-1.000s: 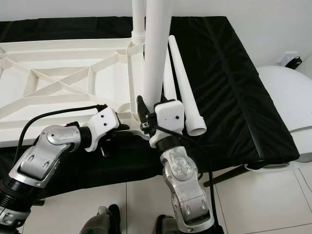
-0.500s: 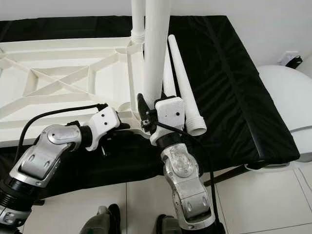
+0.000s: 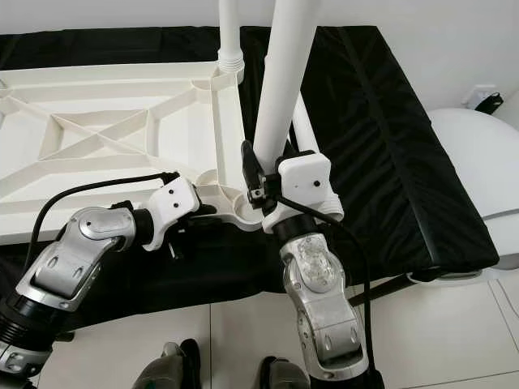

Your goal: Building children table

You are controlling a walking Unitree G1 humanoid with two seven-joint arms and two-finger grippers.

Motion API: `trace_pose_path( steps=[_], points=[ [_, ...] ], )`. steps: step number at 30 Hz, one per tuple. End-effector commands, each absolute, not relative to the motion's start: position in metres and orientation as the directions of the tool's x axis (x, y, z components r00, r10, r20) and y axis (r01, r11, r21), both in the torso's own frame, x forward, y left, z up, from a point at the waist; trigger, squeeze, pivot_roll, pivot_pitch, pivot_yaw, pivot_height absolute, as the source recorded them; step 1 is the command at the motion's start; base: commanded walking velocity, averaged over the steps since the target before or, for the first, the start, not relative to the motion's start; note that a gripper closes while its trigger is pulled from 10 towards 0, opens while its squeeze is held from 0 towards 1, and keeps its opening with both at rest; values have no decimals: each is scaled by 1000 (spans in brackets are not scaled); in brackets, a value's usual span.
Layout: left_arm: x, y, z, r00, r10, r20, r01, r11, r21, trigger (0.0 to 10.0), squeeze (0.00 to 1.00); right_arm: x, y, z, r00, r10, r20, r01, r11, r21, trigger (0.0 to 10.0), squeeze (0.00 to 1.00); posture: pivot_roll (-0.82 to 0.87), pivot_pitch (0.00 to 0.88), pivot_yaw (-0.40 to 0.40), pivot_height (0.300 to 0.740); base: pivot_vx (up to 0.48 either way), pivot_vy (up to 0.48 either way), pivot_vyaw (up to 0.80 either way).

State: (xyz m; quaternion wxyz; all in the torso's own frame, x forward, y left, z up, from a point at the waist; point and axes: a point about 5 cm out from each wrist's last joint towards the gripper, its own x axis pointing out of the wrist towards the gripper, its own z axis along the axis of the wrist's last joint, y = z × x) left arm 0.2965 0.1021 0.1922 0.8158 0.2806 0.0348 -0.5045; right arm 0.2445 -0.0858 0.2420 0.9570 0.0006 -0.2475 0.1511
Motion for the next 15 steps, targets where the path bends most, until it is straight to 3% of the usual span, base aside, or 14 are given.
trace_pose_path(
  steps=[1,15],
  points=[
    [291,93,194,430,-839,-333,865,277,417,10000,0,242,-84,241,823,301,482,-306,949,-70,10000,0,-33,253,-15,740,0,0,0],
    [292,93,194,428,-840,-333,867,276,415,10000,0,251,-90,244,707,573,415,-609,791,-55,10000,0,-37,257,-10,740,0,0,0]
  ],
)
